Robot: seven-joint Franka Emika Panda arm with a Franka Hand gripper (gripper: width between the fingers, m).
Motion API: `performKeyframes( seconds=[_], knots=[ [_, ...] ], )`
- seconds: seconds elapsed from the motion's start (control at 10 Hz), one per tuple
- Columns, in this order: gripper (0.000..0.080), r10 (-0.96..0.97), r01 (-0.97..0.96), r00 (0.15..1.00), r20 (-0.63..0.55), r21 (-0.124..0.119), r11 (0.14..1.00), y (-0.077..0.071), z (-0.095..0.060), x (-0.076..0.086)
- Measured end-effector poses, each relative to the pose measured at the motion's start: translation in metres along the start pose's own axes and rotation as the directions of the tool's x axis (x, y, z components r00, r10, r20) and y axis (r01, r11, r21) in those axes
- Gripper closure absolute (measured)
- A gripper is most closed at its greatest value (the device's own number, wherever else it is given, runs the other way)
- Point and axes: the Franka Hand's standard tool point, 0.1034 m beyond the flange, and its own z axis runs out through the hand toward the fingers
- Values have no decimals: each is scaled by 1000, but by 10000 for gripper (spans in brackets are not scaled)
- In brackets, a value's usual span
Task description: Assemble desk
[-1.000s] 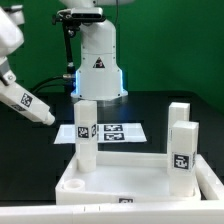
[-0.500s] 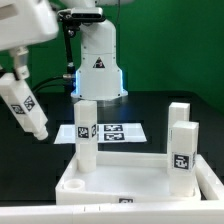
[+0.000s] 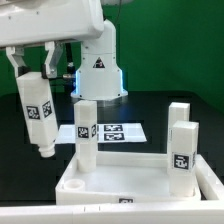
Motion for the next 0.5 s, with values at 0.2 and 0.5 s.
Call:
performKeyframes(
  seconds=[0.2,0.5],
  knots=[
    [515,-63,62,997,-40,-23,998,-28,6,-4],
    [515,-70,69,997,-39,-26,997,-36,13,-9]
  ],
)
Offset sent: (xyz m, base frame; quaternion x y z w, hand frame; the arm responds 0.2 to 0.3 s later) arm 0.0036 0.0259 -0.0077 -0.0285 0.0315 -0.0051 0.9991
